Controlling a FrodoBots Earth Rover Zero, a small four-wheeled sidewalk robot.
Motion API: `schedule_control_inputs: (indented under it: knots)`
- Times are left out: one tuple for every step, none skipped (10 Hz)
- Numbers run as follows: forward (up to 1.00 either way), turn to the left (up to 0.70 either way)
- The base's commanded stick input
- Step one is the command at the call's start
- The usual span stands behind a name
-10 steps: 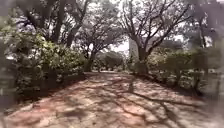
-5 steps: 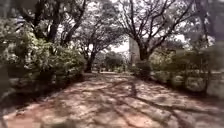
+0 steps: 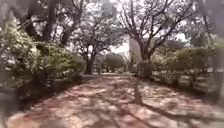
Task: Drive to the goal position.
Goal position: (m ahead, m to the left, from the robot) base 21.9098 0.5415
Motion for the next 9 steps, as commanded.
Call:
schedule_control_inputs:
  knots:
    - [0.70,0.00]
    - [0.70,0.00]
    - [0.70,0.00]
    - [0.70,0.00]
    - [0.70,0.00]
    - [0.70,0.00]
    - [0.70,0.00]
    - [0.70,0.00]
    - [0.70,0.00]
